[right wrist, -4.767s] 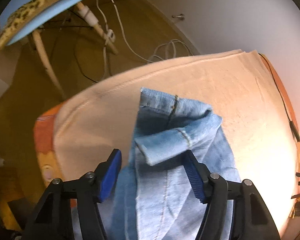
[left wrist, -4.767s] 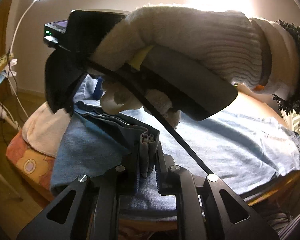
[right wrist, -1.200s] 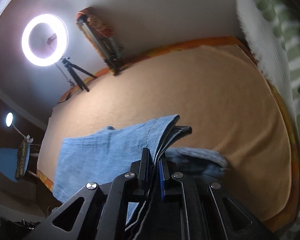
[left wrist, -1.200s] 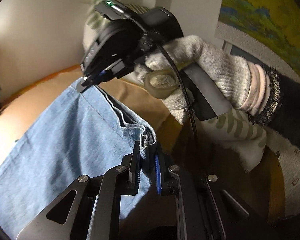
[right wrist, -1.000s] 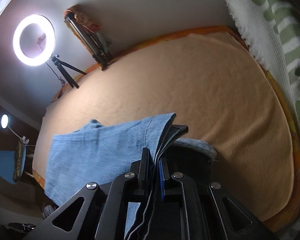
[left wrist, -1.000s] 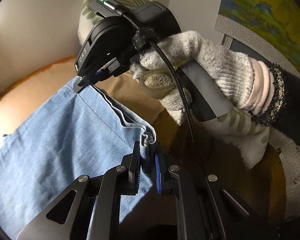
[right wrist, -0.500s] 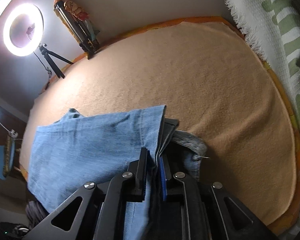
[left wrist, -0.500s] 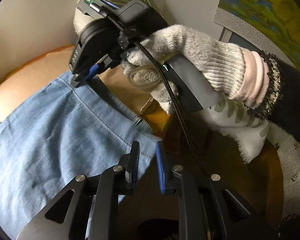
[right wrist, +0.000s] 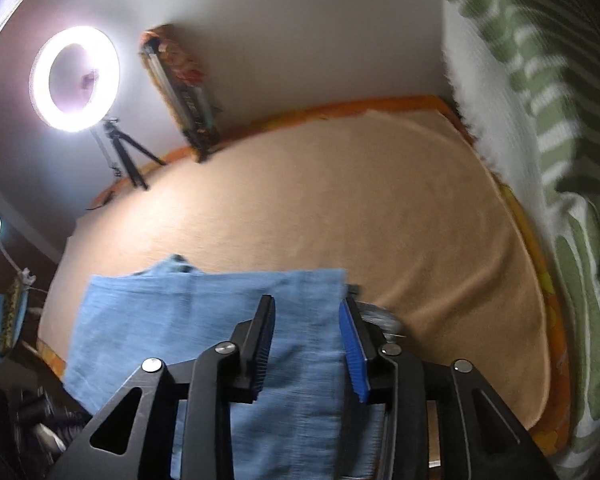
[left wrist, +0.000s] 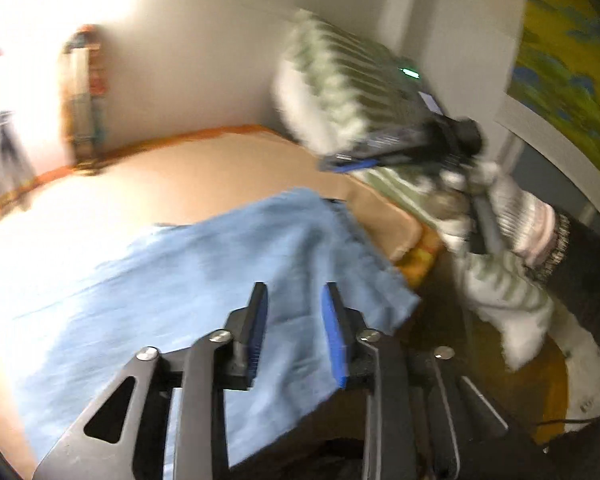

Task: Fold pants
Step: 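Open both grippers and release the folded jeans onto the bed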

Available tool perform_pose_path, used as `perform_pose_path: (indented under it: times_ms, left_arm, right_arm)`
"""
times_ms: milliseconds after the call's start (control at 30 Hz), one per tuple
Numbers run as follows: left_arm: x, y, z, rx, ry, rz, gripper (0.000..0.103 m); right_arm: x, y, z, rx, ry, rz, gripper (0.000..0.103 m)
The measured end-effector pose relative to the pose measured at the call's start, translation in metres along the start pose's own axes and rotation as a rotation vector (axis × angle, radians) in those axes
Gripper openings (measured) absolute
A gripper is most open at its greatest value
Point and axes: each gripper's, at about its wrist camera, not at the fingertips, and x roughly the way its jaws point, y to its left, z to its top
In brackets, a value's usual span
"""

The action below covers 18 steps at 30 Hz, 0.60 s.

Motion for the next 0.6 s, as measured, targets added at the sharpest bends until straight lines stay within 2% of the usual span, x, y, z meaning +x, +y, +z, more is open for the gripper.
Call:
perform_pose_path:
  times_ms: [267, 333, 433, 600]
  left_arm:
    - [-0.053, 0.107, -0.039, -0.267, -0.017, 0.206, 0.035]
    - [-0.058, 0.129, -0.054, -0.321, 0.002, 0.259, 0.035]
    - [-0.056, 0.151, -0.079, -0.411, 0.042, 0.284, 0.035]
    - [-0.048, 0.172, -0.11, -0.513, 0.083, 0.304, 0.035]
  right_arm:
    - [0.012, 0.083, -0.001, -0.114, 0.018, 0.118, 0.042]
    - [0.018, 0.105, 0.0, -0.141, 0.029, 0.15, 0.047]
    - [0.032, 0.148, -0.002, -0.192, 0.052, 0.201, 0.054]
    - [0.058, 0.214, -0.011, -0.262, 0.117, 0.265, 0.054]
